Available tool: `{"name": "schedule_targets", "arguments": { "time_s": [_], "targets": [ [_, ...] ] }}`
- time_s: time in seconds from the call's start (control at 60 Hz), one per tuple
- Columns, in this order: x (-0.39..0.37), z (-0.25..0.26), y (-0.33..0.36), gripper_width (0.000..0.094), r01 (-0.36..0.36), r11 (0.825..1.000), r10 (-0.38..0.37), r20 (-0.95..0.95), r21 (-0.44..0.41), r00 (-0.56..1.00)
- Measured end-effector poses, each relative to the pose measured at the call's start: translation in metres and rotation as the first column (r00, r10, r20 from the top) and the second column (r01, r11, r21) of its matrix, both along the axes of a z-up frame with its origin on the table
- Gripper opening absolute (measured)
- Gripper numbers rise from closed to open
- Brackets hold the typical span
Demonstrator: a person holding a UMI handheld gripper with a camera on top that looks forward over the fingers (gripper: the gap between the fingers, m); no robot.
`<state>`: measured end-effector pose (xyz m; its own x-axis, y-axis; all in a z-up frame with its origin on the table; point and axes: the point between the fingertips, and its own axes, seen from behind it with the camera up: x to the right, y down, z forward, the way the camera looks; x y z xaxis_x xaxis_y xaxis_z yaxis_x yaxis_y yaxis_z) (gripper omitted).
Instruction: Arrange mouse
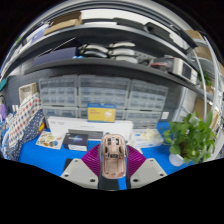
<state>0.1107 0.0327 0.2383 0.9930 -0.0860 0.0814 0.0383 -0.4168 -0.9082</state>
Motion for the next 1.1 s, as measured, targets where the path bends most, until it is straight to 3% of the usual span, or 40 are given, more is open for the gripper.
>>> {"name": "schedule_targets", "arguments": {
  "time_s": [0.217,0.383,0.533,0.567,0.75,0.9,0.933,0.983,1.033,1.1],
  "targets": [
    [-0.078,-0.107,0.036,0.0318,-0.099,0.985,0.091,-0.06,-0.143,0.994],
    [-0.089,-0.201,0.041,0.0318,-0.113,0.951,0.092,-0.084,-0.289,0.992],
    [-0.083,-0.252,0.035,0.0326,-0.106,0.925,0.08,-0.083,-0.365,0.993],
    [-0.083,-0.25,0.038,0.0326,-0.108,0.936,0.084,-0.085,-0.336,0.993],
    [-0.082,-0.251,0.036,0.037,-0.096,0.937,0.083,-0.052,-0.335,0.995],
    [-0.078,-0.249,0.036,0.0483,-0.054,0.941,0.038,-0.052,-0.334,0.998],
    [-0.075,-0.248,0.034,0.0548,-0.04,0.938,0.025,-0.046,-0.344,0.999],
    [-0.07,-0.243,0.032,0.0737,-0.019,0.939,0.013,-0.02,-0.345,1.0],
    [-0.067,-0.232,0.032,0.0822,-0.008,0.946,0.011,0.007,-0.324,1.0],
    [-0.067,-0.214,0.026,0.0837,0.003,0.953,0.002,0.017,-0.304,1.0]
  ]
}}
